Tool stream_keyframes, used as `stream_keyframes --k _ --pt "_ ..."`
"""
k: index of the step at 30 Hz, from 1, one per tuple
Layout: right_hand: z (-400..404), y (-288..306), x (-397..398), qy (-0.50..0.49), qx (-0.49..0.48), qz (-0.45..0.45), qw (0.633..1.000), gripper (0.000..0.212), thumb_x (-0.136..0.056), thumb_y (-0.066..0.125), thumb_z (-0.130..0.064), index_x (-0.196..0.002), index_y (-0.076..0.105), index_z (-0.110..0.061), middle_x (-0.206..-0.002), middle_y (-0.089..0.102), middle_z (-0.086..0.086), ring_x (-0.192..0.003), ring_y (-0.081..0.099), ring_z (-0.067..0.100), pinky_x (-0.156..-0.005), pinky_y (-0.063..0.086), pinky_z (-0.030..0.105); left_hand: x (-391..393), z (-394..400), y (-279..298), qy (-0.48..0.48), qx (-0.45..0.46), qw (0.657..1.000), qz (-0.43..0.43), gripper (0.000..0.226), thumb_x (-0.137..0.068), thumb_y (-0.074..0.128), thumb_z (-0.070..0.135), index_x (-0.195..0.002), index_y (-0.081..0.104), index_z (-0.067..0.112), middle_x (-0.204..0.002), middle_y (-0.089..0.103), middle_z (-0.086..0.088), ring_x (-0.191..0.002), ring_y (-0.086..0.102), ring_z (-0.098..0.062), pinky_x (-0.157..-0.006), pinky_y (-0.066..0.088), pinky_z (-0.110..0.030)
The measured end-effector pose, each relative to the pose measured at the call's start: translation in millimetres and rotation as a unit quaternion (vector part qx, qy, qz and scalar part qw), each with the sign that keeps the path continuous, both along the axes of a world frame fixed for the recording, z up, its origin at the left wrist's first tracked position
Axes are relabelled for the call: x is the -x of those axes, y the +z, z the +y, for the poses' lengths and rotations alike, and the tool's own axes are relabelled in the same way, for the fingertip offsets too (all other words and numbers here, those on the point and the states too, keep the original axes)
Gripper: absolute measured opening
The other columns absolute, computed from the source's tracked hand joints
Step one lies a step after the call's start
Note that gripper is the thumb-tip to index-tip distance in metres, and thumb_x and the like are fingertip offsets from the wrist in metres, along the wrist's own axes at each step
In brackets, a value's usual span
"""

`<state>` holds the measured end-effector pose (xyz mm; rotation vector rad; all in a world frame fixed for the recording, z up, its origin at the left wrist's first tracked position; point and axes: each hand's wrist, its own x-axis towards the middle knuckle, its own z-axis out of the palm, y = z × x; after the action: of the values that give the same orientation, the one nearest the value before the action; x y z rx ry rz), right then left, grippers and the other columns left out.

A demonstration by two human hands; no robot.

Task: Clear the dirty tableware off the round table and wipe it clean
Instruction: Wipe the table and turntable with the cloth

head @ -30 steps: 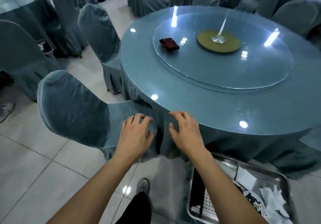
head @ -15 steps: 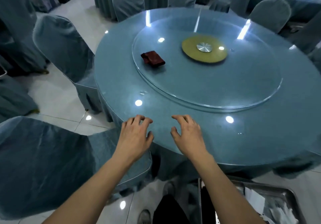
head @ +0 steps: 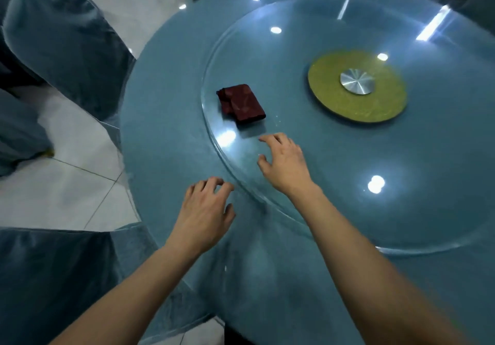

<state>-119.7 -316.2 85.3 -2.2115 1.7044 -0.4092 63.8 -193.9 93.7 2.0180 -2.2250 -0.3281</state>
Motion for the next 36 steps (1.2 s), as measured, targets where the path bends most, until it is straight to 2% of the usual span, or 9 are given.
stream_keyframes --k 7,11,14,18,24,28,32,34,36 --pt "-167.4 -42.1 -47.6 0.070 0.017 0.019 0.997 0.051 -0.089 0.059 -0.032 -0.137 0.050 -0.021 -0.136 0.051 0.006 -0.120 0.051 0.032 -0.102 0.041 0.045 8.5 -72.1 -46.1 -0.006 -0.043 0.999 -0.018 0.049 -0.085 0.046 0.039 -0.128 0.061 0.021 -0.128 0.061 -0.006 -0.108 0.062 -0.032 -0.088 0.052 -0.045" --pt "-226.7 -74.1 -73.0 0.097 -0.005 0.061 0.993 0.077 -0.090 0.055 -0.054 -0.155 0.027 -0.024 -0.160 0.028 0.006 -0.146 0.027 0.029 -0.119 0.020 0.044 10.2 -97.0 -67.9 -0.010 -0.061 0.998 -0.030 0.058 -0.083 0.071 0.031 -0.138 0.056 0.020 -0.143 0.054 -0.009 -0.122 0.058 -0.034 -0.093 0.053 -0.047" --pt "-244.1 -108.2 -75.8 0.099 -0.045 0.100 0.989 0.082 -0.094 0.044 -0.061 -0.159 0.013 -0.023 -0.167 0.011 0.005 -0.154 0.005 0.024 -0.124 0.003 0.045 13.2 -110.8 -86.0 -0.025 -0.072 0.996 -0.043 0.062 -0.088 0.062 0.036 -0.146 0.048 0.022 -0.151 0.047 -0.010 -0.134 0.051 -0.034 -0.098 0.051 -0.046" --pt "-247.0 -133.3 -69.1 0.092 -0.008 0.089 0.992 0.062 -0.102 0.033 -0.043 -0.159 0.019 -0.021 -0.167 0.014 0.005 -0.154 0.004 0.021 -0.125 0.000 0.043 23.3 -107.8 -105.6 -0.024 -0.084 0.994 -0.071 0.067 -0.093 0.033 0.053 -0.152 0.044 0.024 -0.157 0.042 -0.012 -0.141 0.046 -0.035 -0.106 0.046 -0.050" --pt "-292.5 -135.4 26.2 0.026 0.021 0.079 0.996 0.056 -0.098 0.040 -0.019 -0.153 0.036 -0.020 -0.162 0.030 0.005 -0.152 0.017 0.023 -0.124 0.004 0.040 20.7 -98.5 -117.6 -0.011 -0.086 0.995 -0.050 0.075 -0.094 0.047 0.054 -0.161 0.021 0.031 -0.169 0.017 -0.004 -0.152 0.026 -0.033 -0.116 0.035 -0.051" --pt "-281.7 -139.9 58.0 0.026 0.021 0.047 0.998 0.055 -0.096 0.038 -0.027 -0.150 0.041 -0.023 -0.161 0.033 0.004 -0.152 0.019 0.022 -0.125 0.006 0.041 19.3 -97.8 -122.4 -0.006 -0.097 0.994 -0.038 0.083 -0.092 0.057 0.051 -0.161 0.015 0.032 -0.170 0.009 -0.001 -0.154 0.020 -0.032 -0.114 0.036 -0.050" --pt "-223.2 -142.9 34.1 0.029 0.022 0.034 0.999 0.062 -0.095 0.038 -0.056 -0.150 0.043 -0.026 -0.161 0.032 0.003 -0.152 0.019 0.021 -0.125 0.006 0.042 15.3 -99.4 -122.4 -0.019 -0.106 0.993 -0.041 0.079 -0.092 0.038 0.056 -0.162 0.010 0.033 -0.170 0.004 0.000 -0.155 0.016 -0.031 -0.114 0.036 -0.048" --pt "-182.0 -146.0 19.3 0.035 0.035 0.033 0.998 0.062 -0.095 0.041 -0.053 -0.150 0.043 -0.025 -0.160 0.033 0.004 -0.152 0.020 0.022 -0.125 0.007 0.042 16.2 -100.6 -121.0 -0.020 -0.114 0.992 -0.045 0.079 -0.090 0.031 0.058 -0.162 0.008 0.033 -0.170 0.002 0.000 -0.155 0.014 -0.030 -0.114 0.035 -0.047" --pt "-141.9 -147.5 7.2 0.025 0.040 0.026 0.999 0.061 -0.095 0.042 -0.049 -0.151 0.042 -0.024 -0.160 0.033 0.006 -0.152 0.020 0.023 -0.124 0.009 0.043 19.1 -101.0 -120.8 -0.020 -0.124 0.991 -0.048 0.080 -0.093 0.039 0.055 -0.162 0.006 0.032 -0.170 -0.001 0.000 -0.156 0.010 -0.030 -0.115 0.034 -0.047"
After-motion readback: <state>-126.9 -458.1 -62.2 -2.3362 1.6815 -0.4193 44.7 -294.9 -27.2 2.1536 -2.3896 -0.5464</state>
